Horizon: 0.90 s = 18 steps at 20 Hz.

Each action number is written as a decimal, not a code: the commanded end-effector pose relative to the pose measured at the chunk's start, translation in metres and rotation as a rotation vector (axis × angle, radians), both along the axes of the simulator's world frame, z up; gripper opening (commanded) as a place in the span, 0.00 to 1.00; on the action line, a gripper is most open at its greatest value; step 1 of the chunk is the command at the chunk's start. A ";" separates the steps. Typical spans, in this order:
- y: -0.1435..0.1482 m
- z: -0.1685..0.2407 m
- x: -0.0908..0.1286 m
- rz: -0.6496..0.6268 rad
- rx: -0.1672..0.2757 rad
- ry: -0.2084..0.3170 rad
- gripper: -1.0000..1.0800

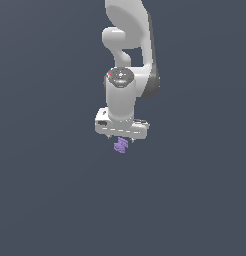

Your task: Pick up the object and move it to a goal position.

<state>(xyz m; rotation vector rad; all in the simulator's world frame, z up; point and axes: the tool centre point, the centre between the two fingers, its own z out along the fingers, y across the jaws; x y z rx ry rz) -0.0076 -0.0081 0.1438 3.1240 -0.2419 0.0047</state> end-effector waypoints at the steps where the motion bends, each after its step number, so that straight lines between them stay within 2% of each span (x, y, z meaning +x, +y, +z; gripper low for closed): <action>1: 0.000 -0.010 -0.005 -0.062 0.003 0.000 0.96; 10: -0.001 -0.041 -0.024 -0.279 0.009 0.001 0.96; 18: -0.002 -0.053 -0.032 -0.368 0.009 0.001 0.96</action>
